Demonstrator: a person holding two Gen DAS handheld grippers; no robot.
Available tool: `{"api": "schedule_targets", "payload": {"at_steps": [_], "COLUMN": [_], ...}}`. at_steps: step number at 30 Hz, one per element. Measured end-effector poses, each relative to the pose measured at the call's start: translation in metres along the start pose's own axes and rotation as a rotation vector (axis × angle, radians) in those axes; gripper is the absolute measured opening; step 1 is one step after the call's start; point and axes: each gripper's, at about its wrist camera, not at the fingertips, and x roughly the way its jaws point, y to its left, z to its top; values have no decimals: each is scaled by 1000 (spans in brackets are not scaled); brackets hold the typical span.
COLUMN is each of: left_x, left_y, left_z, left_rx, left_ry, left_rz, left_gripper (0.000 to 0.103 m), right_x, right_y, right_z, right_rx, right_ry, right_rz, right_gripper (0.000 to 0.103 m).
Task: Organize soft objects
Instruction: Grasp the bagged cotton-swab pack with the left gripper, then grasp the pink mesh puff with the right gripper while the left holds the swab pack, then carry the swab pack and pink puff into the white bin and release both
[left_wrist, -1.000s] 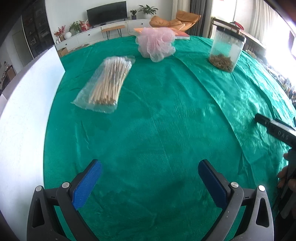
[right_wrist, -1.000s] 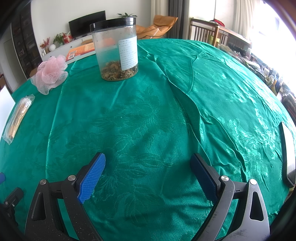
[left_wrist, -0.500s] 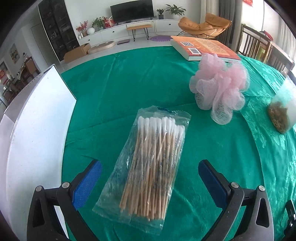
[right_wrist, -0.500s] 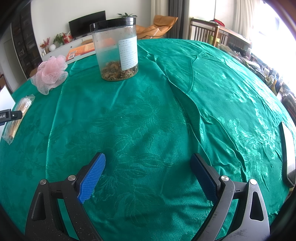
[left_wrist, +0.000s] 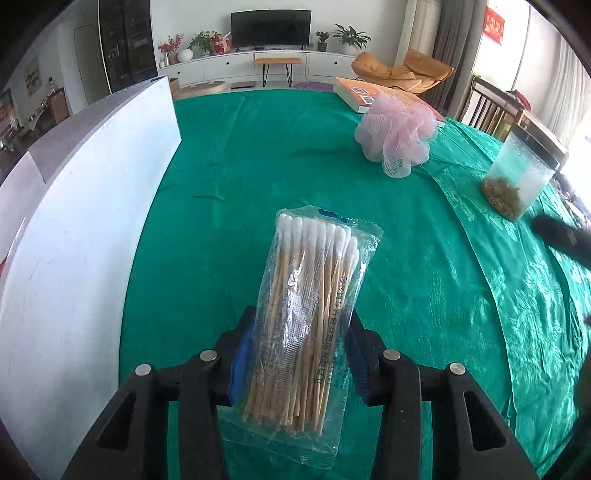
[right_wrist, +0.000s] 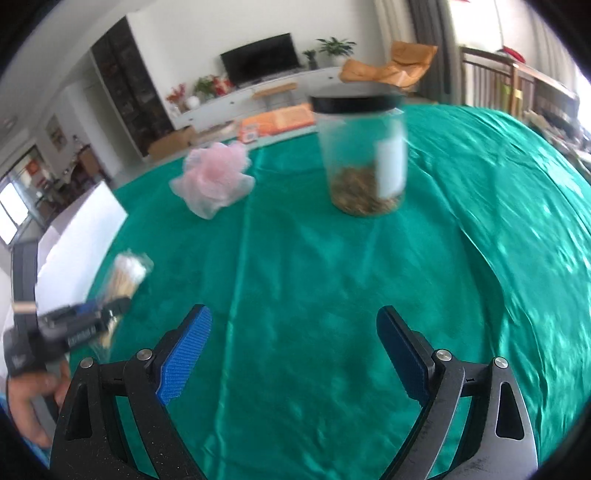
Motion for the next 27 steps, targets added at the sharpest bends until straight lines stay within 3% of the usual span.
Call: {"api": "schedule_targets", "payload": {"at_steps": [2, 5, 8, 9, 10, 11, 13, 16, 21, 24, 27], "left_x": [-11, -22, -28, -30, -32, -34, -38, -42, -55, -62, -68], "left_y": [1, 1, 2, 3, 3, 4, 6, 5, -6, -12, -17], "left_z": [-9, -22, -32, -35, -37, -39, -43, -47, -50, -50, -44], "left_rx": [13, 44, 51, 55, 56, 56, 46, 25, 26, 29, 22], "left_ry": [2, 10, 24, 24, 19, 12, -3, -10, -24, -37, -42], "left_rz": [-8, -4, -19, -23, -22, -24, -42, -88, -141, -155, -166], "left_gripper": [45, 45, 45, 45, 45, 45, 45, 45, 45, 45, 45], "right_x": [31, 83, 128, 139, 148, 152, 133, 72, -31, -75, -84], "right_y": [22, 51, 62, 61, 59, 54, 39, 13, -48, -89, -127], "right_z": [43, 95, 121, 122, 119, 112, 94, 51, -24, -31, 0], "right_rx": [-39, -78, -51, -40, -31, -14, 32, 57, 151, 187, 201], "right_ry": [12, 57, 107, 131, 164, 201, 164, 99, 76, -5, -70], "right_rz": [63, 82, 96, 93, 94, 104, 118, 144, 107, -7, -95], "right_gripper": [92, 92, 91, 87, 72, 8, 12, 12, 12, 12, 12]}}
